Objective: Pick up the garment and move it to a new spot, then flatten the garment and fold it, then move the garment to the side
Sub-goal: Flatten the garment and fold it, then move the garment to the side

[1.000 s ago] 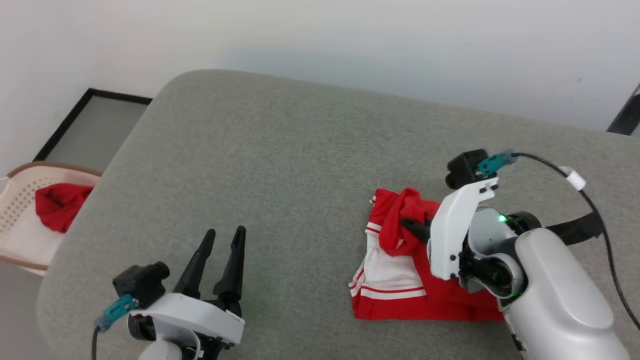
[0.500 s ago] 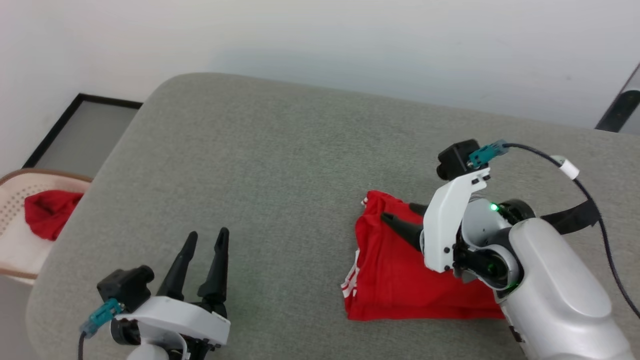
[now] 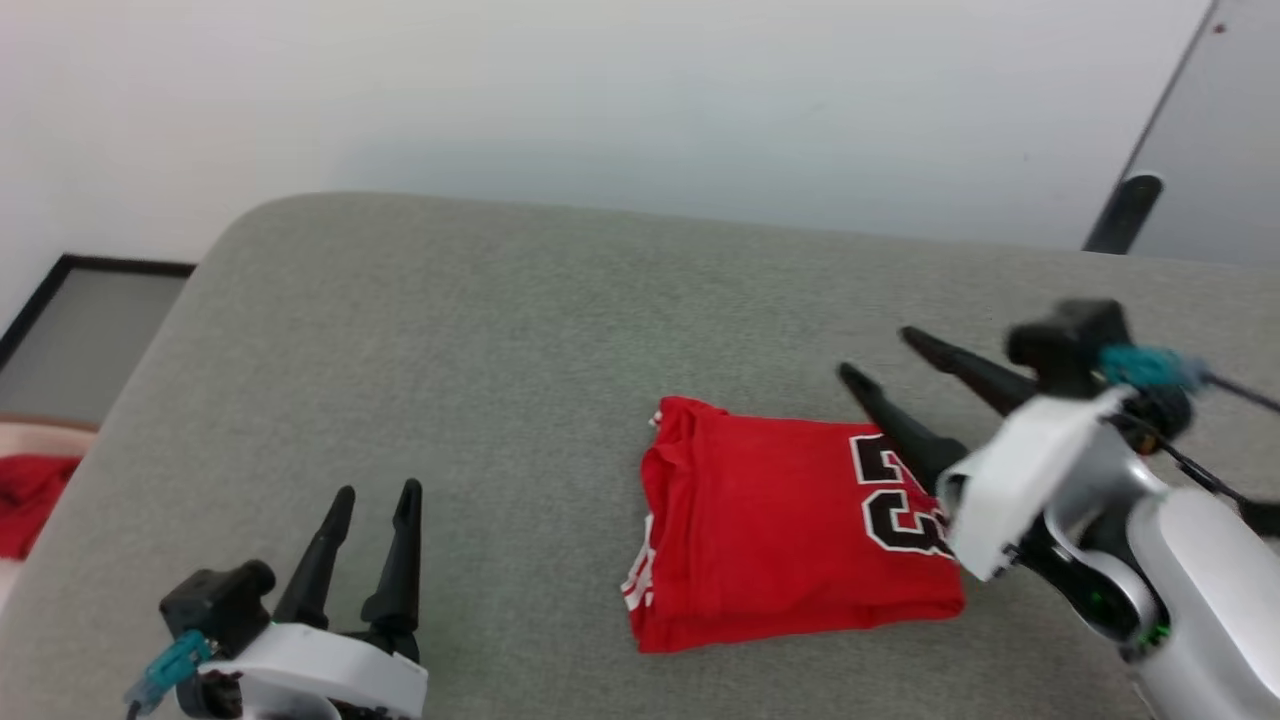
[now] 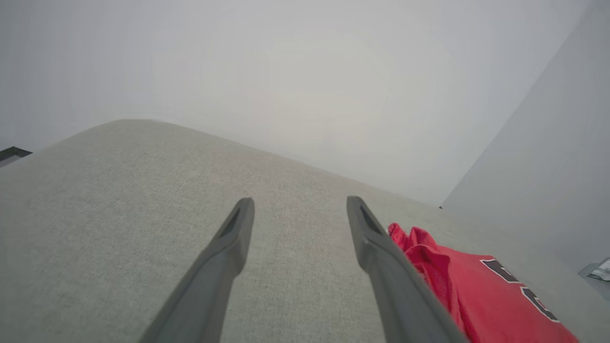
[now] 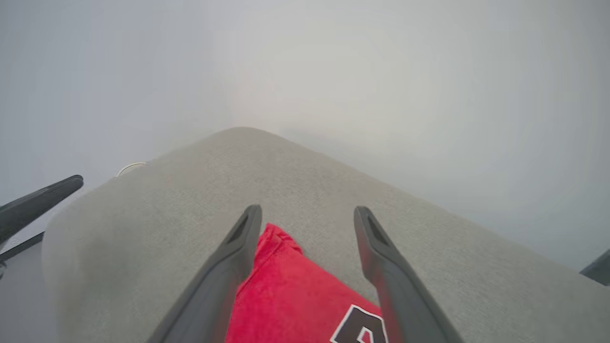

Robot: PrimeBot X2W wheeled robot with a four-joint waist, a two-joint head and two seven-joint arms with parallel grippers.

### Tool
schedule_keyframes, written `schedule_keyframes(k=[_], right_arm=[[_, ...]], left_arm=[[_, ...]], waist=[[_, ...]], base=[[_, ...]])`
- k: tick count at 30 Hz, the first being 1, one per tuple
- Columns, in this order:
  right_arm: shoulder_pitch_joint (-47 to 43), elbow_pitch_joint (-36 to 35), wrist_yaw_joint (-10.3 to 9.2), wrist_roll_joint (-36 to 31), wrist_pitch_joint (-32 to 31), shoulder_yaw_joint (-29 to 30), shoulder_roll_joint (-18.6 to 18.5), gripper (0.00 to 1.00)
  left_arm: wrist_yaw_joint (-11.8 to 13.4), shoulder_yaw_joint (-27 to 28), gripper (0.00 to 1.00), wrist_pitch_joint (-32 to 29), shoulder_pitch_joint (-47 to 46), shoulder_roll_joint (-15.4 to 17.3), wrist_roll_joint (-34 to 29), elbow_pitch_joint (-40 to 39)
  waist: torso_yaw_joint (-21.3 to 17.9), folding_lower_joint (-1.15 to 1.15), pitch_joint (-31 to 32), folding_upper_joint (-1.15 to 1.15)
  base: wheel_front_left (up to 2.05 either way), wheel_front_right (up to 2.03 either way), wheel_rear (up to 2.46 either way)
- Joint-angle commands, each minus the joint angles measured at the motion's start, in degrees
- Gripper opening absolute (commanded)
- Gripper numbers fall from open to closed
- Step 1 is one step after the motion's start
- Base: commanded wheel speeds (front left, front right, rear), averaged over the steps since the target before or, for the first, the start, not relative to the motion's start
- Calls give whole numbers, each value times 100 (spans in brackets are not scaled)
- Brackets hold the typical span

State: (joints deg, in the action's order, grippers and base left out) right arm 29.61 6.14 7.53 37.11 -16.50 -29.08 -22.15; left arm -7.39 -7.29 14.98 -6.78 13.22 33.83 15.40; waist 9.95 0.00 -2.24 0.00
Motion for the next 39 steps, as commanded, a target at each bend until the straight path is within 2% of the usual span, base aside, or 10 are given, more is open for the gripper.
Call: schedule_keyframes(k=[1,2,7,14,20,27,39], right_arm=[[-150,-21,-9,-69,245,18,-64,100],[-270,-79,-8,-267,827,36,-264,100],[-810,163,-8,-592,2032,443,-431,100],[-1519,514,-9,-852,2830,1119,-312,100],[-2059,593,-9,-1155,3091,1658,-77,100],[-2444,508,-8,-1307,3159,2015,141,100],[-2635,437,-8,-1415,3168,2120,219,100]], left_arm=[[-19,27,100,16,80,12,-77,-41],[-19,75,100,15,138,20,-147,-110],[-19,151,100,15,282,36,-393,-254],[-19,223,100,15,380,0,-626,-364],[-19,264,100,15,477,-42,-821,-447],[-19,380,100,15,556,-39,-1049,-553],[-19,388,100,15,544,-59,-1110,-519]], waist=[[-197,0,100,0],[-318,0,122,0],[-578,0,190,0],[-790,0,235,0],[-892,0,250,0],[-880,0,272,0],[-767,0,281,0]], base=[[0,0,0],[0,0,0],[0,0,0],[0,0,0],[0,0,0],[0,0,0],[0,0,0]])
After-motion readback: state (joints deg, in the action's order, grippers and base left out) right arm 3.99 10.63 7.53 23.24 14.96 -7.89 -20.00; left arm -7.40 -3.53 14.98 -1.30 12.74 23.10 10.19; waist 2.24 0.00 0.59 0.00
